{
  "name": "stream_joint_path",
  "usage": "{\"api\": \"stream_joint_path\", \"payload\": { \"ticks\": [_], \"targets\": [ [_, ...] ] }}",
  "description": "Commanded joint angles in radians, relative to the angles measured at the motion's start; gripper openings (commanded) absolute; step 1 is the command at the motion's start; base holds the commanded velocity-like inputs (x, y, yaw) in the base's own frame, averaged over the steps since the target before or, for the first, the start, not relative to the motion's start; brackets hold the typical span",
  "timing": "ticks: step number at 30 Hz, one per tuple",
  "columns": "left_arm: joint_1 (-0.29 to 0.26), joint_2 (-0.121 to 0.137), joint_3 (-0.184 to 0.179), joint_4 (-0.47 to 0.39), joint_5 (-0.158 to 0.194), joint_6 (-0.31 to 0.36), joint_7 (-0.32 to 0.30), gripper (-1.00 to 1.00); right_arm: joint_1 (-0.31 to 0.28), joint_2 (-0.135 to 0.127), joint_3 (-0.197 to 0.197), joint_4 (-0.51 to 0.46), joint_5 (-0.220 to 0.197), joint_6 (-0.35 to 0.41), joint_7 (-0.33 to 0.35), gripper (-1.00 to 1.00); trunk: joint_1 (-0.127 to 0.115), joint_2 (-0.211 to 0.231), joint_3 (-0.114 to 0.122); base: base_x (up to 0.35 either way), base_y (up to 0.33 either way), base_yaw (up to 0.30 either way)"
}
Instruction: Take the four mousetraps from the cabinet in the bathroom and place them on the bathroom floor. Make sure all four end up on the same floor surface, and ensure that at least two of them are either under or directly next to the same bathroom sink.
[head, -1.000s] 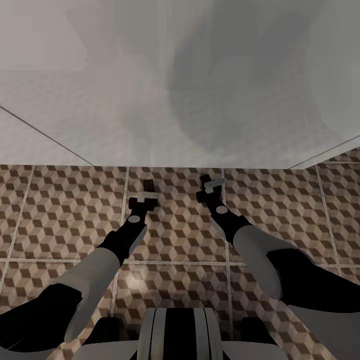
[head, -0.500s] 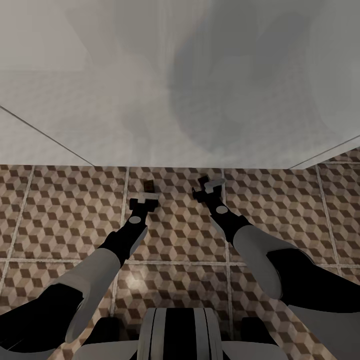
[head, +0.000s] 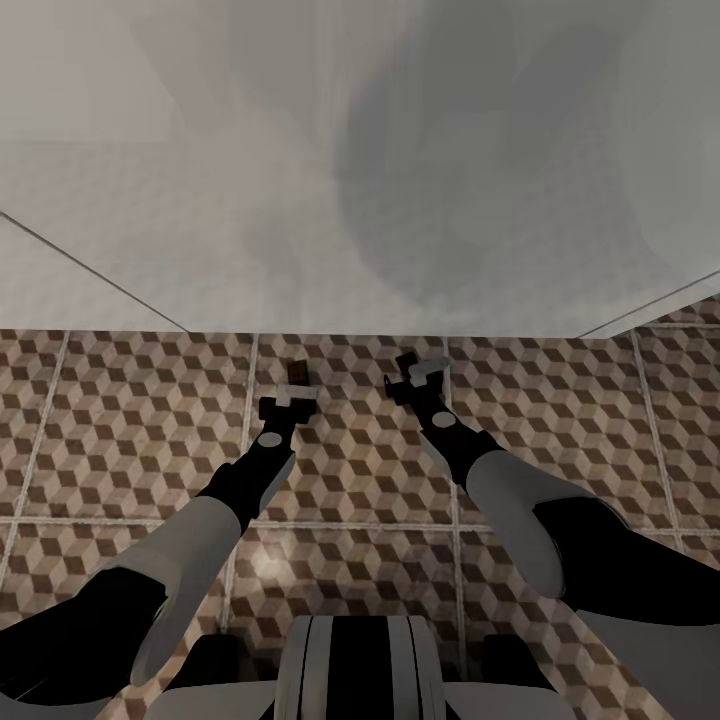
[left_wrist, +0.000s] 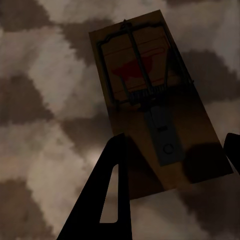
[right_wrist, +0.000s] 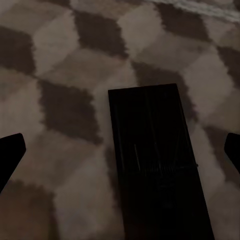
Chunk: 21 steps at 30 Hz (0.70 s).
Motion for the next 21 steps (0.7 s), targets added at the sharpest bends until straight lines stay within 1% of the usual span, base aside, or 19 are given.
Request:
{"api": "stream_joint_path", "payload": {
  "ticks": [1, 14, 15, 21],
  "targets": [
    [0.0, 0.001, -0.01, 0.01, 0.013, -0.002, 0.008, -1.0, -0.001, 0.0, 0.007, 0.001, 0.006, -0.001, -0.01, 1.0, 0.0, 0.0, 0.0, 0.0, 0.0, 0.0],
    [0.001, 0.001, -0.01, 0.01, 0.013, -0.003, 0.008, -1.0, -0.001, 0.0, 0.007, 0.001, 0.006, -0.001, -0.01, 1.0, 0.0, 0.0, 0.0, 0.0, 0.0, 0.0],
    [0.002, 0.001, -0.01, 0.01, 0.013, -0.003, 0.008, 1.0, -0.001, 0.0, 0.007, 0.001, 0.006, -0.001, -0.01, 1.0, 0.0, 0.0, 0.0, 0.0, 0.0, 0.0],
    [0.003, 0.001, -0.009, 0.009, 0.013, -0.004, 0.008, 1.0, -0.001, 0.0, 0.007, 0.001, 0.006, -0.002, -0.01, 1.0, 0.0, 0.0, 0.0, 0.0, 0.0, 0.0]
  ]
}}
